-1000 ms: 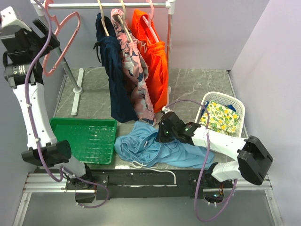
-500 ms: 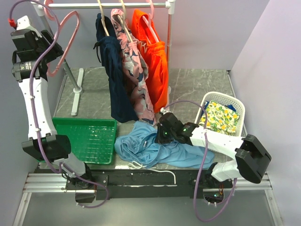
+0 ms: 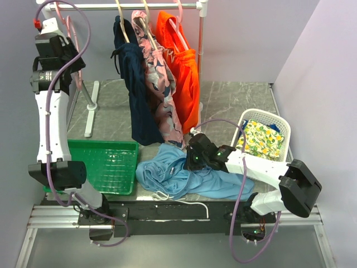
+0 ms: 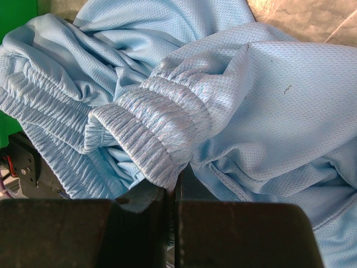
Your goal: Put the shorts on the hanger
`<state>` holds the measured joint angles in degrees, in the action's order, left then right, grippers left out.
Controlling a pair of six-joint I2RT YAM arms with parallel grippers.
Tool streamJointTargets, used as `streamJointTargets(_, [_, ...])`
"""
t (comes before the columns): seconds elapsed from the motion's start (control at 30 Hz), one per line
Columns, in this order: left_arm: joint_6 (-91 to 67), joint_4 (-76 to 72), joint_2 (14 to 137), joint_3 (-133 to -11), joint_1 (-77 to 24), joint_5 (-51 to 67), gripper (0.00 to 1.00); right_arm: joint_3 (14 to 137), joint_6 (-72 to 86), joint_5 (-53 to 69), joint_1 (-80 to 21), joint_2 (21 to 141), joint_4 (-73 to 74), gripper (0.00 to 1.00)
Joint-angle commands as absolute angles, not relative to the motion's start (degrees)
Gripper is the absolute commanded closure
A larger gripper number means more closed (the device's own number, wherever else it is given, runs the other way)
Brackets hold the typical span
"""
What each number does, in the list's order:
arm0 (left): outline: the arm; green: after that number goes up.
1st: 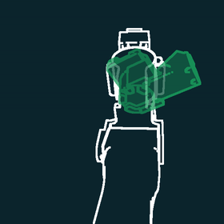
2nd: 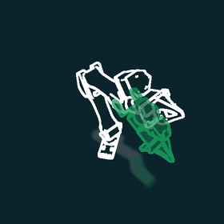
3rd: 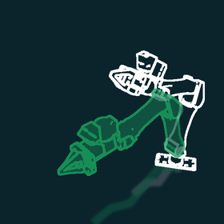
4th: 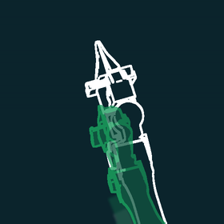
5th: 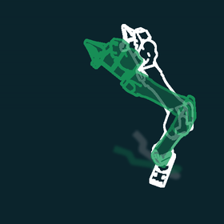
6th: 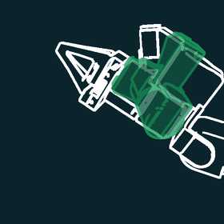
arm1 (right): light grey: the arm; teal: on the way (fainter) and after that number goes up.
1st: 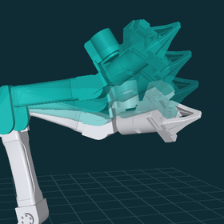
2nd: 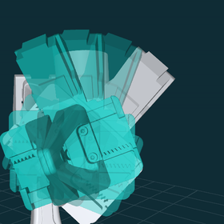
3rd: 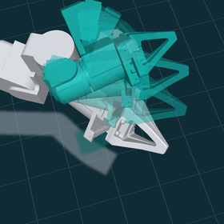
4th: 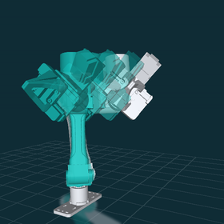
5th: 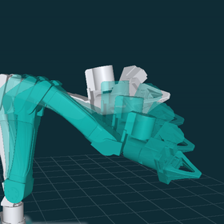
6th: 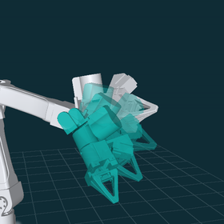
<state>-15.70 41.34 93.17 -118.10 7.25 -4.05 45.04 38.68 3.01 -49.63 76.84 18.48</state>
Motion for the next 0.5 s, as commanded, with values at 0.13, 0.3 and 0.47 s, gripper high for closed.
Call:
streamJointTargets(0.13, [-10.3,41.0,94.5,-122.2,1.0,-17.4,0.77,48.2,38.6,2.7,-50.1,76.1,17.5,1.00])
streamJointTargets(0.3, [-10.1,41.7,95.4,-124.9,0.4,-18.1,0.99,48.4,38.5,2.7,-50.1,76.1,17.5,1.00])
streamJointTargets(0.47, [-9.8,40.9,94.2,-124.8,0.4,-17.1,0.99,48.8,38.2,2.5,-50.1,76.5,17.7,1.00])
